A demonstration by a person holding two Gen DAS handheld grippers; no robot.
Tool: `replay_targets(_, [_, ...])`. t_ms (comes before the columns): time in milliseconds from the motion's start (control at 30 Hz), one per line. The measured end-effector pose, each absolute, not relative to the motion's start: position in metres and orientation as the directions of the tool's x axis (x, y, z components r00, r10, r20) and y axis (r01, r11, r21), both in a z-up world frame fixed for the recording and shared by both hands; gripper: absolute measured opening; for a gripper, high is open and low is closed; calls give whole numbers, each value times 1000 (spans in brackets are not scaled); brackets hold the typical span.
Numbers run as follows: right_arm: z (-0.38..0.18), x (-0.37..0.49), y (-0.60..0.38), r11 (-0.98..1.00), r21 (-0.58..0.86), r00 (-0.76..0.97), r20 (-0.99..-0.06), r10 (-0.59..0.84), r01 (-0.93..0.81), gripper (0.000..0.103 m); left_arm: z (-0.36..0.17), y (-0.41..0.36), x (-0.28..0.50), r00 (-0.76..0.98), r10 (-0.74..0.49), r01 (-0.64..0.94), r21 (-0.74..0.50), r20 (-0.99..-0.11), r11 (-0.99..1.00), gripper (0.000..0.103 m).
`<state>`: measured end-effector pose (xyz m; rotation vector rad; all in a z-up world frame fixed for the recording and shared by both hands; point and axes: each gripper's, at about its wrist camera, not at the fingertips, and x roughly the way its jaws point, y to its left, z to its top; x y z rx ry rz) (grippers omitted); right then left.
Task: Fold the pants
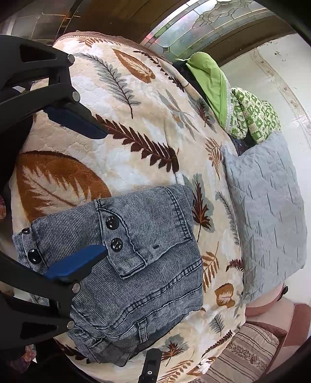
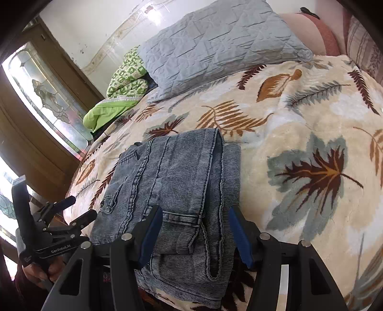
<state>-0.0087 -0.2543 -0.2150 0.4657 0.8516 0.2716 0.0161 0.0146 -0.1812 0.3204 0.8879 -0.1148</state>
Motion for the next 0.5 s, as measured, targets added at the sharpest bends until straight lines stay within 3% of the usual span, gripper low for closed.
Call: replay_targets(500, [-221,-7,-255,868,495,615,-679,400,-18,61,-184,19,16,622,33,225,219,-782,949,90])
